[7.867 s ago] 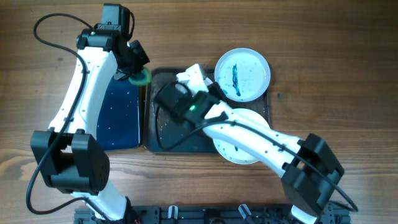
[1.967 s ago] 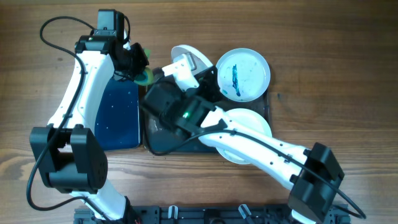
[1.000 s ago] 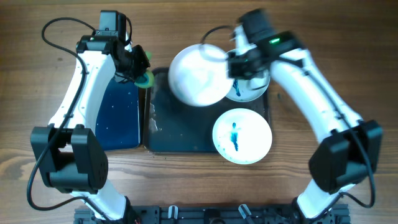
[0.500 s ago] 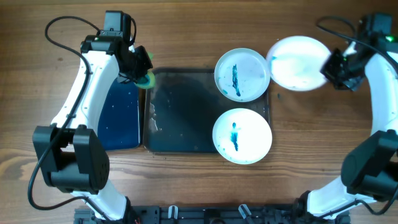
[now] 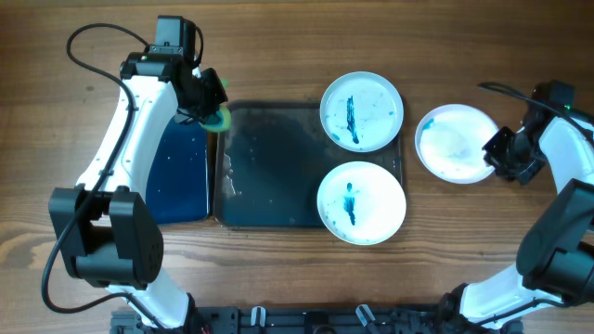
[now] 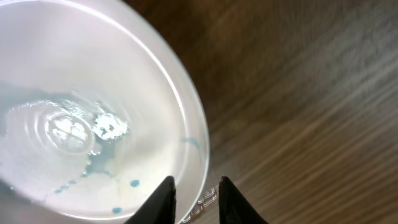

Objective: Clean dirty plates on tray and stack at the side

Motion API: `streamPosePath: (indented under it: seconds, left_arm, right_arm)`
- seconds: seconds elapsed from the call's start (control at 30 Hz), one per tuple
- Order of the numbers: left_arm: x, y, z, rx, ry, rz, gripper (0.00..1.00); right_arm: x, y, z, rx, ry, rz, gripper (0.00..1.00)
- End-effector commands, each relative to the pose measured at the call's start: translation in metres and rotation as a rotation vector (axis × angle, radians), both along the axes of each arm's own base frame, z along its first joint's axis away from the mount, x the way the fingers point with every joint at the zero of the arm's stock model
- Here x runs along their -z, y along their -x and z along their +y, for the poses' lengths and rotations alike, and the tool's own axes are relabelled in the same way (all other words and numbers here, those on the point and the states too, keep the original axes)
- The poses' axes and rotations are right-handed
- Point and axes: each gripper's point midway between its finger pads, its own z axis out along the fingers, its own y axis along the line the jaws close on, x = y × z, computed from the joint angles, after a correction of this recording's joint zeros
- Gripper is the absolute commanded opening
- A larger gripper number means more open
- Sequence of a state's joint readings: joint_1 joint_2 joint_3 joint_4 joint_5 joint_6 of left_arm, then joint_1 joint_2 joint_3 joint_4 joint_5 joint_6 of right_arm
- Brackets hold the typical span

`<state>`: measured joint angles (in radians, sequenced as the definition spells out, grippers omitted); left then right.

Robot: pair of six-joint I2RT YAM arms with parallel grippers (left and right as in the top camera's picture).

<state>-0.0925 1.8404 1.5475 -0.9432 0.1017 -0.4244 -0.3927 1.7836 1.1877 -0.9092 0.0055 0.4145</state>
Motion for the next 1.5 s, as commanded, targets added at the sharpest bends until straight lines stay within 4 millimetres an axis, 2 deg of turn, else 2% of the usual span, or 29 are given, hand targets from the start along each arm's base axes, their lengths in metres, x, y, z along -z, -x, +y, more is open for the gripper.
streamPosePath:
  seconds: [0.0,0.1,0.13,0.2,0.23,0.3,0.37,0.5,0.57,0.67,0.77,0.87,1.13,1.17,1.23,1.33,1.47]
  left_arm:
    - [-0.006,-0.005,0.000,0.001,-0.003,-0.028,0.04]
    - [-0.007,-0.008,-0.001,0.001,-0.001,-0.043,0.04]
    - [-0.007,-0.009,-0.001,0.002,-0.002,-0.044,0.04]
    - [-0.007,-0.009,-0.004,0.007,-0.001,-0.045,0.04]
    - [-0.008,-0.009,-0.007,0.014,-0.001,-0.047,0.04]
    - [-0.009,-0.011,-0.014,0.030,0.000,-0.061,0.04]
    - [-0.012,-0.015,-0.023,0.042,0.007,-0.088,0.04]
    - [-0.012,-0.016,-0.031,0.056,0.008,-0.095,0.04]
    - [-0.012,-0.015,-0.031,0.056,0.007,-0.094,0.04]
    - [-0.012,-0.016,-0.030,0.055,0.007,-0.095,0.04]
    - [-0.013,-0.017,-0.031,0.031,0.017,-0.096,0.04]
    - [-0.013,-0.017,-0.031,0.031,0.017,-0.099,0.04]
    - [-0.014,-0.019,-0.031,0.031,0.018,-0.106,0.04]
    - [-0.014,-0.019,-0.031,0.031,0.018,-0.106,0.04]
    - [-0.014,-0.018,-0.031,0.031,0.018,-0.103,0.04]
    - [-0.014,-0.018,-0.031,0.032,0.018,-0.103,0.04]
    - [-0.014,-0.019,-0.031,0.020,0.023,-0.104,0.04]
  right_arm:
    - [-0.022,-0.005,0.010,-0.051,-0.042,-0.046,0.29]
    - [-0.059,-0.020,0.031,-0.159,-0.133,-0.177,0.32]
    - [-0.079,-0.025,0.043,-0.225,-0.167,-0.248,0.35]
    - [-0.105,-0.027,0.069,-0.360,-0.218,-0.338,0.45]
    - [-0.114,-0.022,0.084,-0.428,-0.239,-0.350,0.45]
    - [-0.113,-0.007,0.112,-0.547,-0.269,-0.295,0.45]
    - [-0.097,0.009,0.142,-0.634,-0.312,-0.208,0.45]
    - [-0.065,0.035,0.173,-0.708,-0.355,-0.093,0.45]
    - [-0.045,0.049,0.182,-0.729,-0.358,-0.044,0.45]
    - [-0.013,0.068,0.185,-0.668,-0.323,0.031,0.45]
    - [0.007,0.066,0.179,-0.612,-0.262,0.017,0.45]
    - [0.021,0.066,0.183,-0.621,-0.274,-0.018,0.44]
    - [0.025,0.075,0.185,-0.652,-0.295,-0.003,0.23]
    - [0.025,0.075,0.185,-0.656,-0.295,-0.005,0.16]
    - [0.024,0.075,0.187,-0.668,-0.305,-0.009,0.09]
    - [0.023,0.075,0.189,-0.669,-0.318,-0.013,0.04]
    - [0.022,0.075,0.191,-0.677,-0.319,-0.019,0.04]
